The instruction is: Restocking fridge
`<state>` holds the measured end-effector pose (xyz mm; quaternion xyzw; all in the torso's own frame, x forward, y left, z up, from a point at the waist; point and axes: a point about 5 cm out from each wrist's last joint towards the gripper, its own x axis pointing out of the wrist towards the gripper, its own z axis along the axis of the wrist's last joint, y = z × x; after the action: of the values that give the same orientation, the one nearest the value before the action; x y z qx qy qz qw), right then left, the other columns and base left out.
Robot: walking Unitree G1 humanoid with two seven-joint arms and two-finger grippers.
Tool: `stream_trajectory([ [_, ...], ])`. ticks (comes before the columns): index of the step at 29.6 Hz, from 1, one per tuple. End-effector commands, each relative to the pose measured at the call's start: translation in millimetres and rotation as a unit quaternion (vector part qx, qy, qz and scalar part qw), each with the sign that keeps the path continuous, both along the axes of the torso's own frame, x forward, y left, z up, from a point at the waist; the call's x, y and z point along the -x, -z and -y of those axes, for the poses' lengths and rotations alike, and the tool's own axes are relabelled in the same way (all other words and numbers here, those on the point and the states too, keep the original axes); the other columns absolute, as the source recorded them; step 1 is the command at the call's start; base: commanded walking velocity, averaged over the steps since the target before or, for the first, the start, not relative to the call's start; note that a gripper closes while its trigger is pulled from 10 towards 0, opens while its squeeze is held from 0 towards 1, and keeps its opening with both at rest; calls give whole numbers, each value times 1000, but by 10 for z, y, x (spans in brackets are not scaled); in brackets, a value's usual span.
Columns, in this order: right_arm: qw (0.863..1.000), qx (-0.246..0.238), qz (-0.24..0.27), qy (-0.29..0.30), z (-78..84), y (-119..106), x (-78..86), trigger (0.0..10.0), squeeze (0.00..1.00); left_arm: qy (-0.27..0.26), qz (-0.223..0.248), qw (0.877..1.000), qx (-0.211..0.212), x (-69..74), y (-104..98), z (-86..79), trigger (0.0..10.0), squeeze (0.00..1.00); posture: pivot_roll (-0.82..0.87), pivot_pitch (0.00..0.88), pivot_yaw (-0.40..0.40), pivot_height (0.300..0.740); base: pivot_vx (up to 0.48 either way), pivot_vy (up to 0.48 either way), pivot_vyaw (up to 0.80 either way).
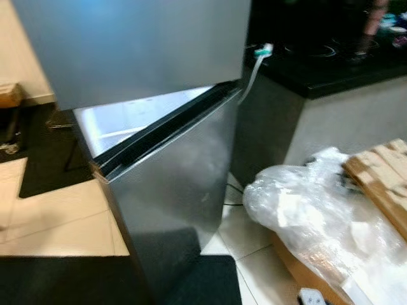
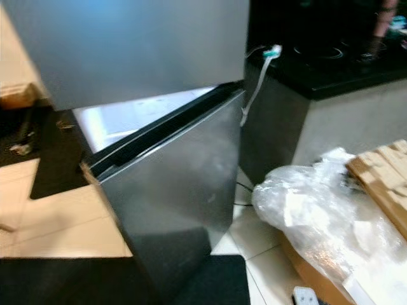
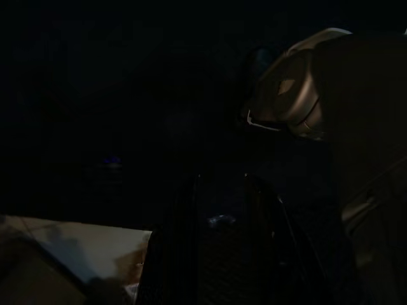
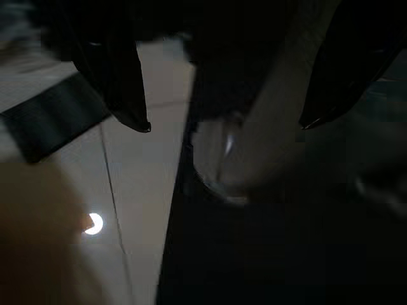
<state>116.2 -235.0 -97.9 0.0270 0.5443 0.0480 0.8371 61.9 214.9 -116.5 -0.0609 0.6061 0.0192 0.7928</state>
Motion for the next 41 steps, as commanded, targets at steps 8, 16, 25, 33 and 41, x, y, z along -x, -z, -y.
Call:
stream_trajectory([
  [8, 999, 27, -27, -31, -25, 51, 132, 10000, 0, 9, 5, 1000, -3, -54, -7, 7, 10000, 0, -59, 0, -5, 740, 0, 0, 752],
  [16, 998, 40, -24, -37, -3, 40, 102, 10000, 0, 10, 7, 1000, -2, -75, -8, 16, 10000, 0, -62, 0, -6, 740, 0, 0, 750],
  [25, 997, 59, -25, -46, 33, 35, 105, 10000, 0, 12, 5, 1000, -2, -55, -4, 22, 10000, 0, -59, 0, -11, 740, 0, 0, 344],
  [33, 997, 58, -26, -50, 39, 33, 102, 10000, 0, 12, 6, 1000, -3, -56, -5, 18, 10000, 0, -58, 0, -11, 740, 0, 0, 738],
  [41, 996, 71, -25, -48, 58, 29, 92, 10000, 0, 13, 6, 1000, -3, -58, -6, 18, 10000, 0, -59, 0, -10, 740, 0, 0, 609],
])
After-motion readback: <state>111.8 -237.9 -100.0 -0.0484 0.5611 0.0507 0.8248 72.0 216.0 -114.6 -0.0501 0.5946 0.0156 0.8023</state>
